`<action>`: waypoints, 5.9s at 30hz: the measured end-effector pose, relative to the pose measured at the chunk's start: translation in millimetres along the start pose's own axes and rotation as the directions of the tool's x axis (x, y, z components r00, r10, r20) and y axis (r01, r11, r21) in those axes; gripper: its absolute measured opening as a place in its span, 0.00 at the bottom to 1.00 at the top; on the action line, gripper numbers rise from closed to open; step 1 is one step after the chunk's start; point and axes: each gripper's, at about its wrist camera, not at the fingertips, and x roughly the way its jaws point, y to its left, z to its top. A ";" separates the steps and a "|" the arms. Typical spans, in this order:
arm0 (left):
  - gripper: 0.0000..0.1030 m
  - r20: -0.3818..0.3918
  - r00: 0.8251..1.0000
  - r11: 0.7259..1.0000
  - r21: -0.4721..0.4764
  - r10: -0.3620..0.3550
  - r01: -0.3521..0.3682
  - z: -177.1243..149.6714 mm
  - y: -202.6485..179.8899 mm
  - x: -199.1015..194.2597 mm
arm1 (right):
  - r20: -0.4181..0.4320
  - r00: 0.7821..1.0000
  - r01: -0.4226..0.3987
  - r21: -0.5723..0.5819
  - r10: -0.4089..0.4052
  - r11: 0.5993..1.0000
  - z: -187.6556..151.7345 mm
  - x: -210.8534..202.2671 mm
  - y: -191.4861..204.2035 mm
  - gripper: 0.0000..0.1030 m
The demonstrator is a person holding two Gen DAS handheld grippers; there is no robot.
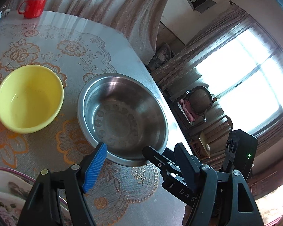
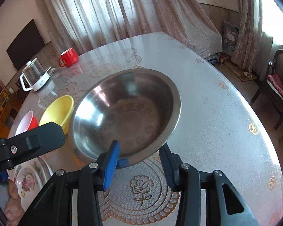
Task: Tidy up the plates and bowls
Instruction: 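Close the left gripper on the steel bowl rim while the right gripper grips the rim too, then lift the steel bowl with both grippers over the plate stack, then lower the steel bowl onto the pink-rose plate with both grippers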
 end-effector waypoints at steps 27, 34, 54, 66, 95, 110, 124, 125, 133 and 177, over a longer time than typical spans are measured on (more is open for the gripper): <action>0.53 -0.050 0.990 0.988 -0.065 0.134 -0.137 12.5 25.8 24.6 | 0.053 0.996 0.058 0.152 -0.067 0.987 54.8 41.1 -33.0 0.36; 0.52 -0.027 0.996 0.996 -0.028 0.087 -0.088 6.1 20.0 13.9 | 0.023 0.999 0.042 0.172 -0.047 0.984 42.8 33.4 -42.8 0.11; 0.52 -0.037 0.966 0.964 0.088 0.255 -0.251 -29.9 15.3 12.4 | 0.050 0.995 -0.090 0.223 0.081 0.971 -17.4 -5.9 -52.2 0.28; 0.35 -0.083 0.972 0.975 0.057 0.218 -0.213 -21.6 16.3 21.2 | 0.024 0.986 -0.167 0.295 0.167 0.941 -5.6 13.5 -55.4 0.50; 0.22 -0.014 0.983 0.973 0.143 0.185 -0.182 -83.8 -7.4 -37.0 | 0.045 0.985 -0.173 0.368 0.168 0.914 -70.6 -33.0 -55.6 0.18; 0.23 0.069 0.987 0.975 0.156 0.148 -0.157 -101.5 -10.8 -80.4 | 0.080 0.980 -0.201 0.338 0.184 0.919 -89.3 -61.7 -41.4 0.18; 0.25 0.201 0.969 0.980 0.105 0.146 -0.169 -110.7 13.2 -158.2 | 0.083 0.958 -0.288 0.220 0.276 0.932 -82.8 -74.1 21.9 0.18; 0.25 0.209 0.967 0.980 0.099 0.148 -0.171 -111.3 16.7 -163.7 | 0.078 0.956 -0.293 0.209 0.283 0.933 -82.6 -73.5 27.8 0.18; 0.26 0.241 0.958 0.986 0.034 0.153 -0.166 -125.2 41.8 -198.5 | 0.035 0.943 -0.334 0.136 0.332 0.933 -83.9 -68.6 73.6 0.19; 0.26 0.191 0.964 0.981 0.013 0.187 -0.193 -165.0 65.8 -211.2 | -0.078 0.936 -0.340 0.050 0.343 0.939 -116.1 -46.7 119.4 0.25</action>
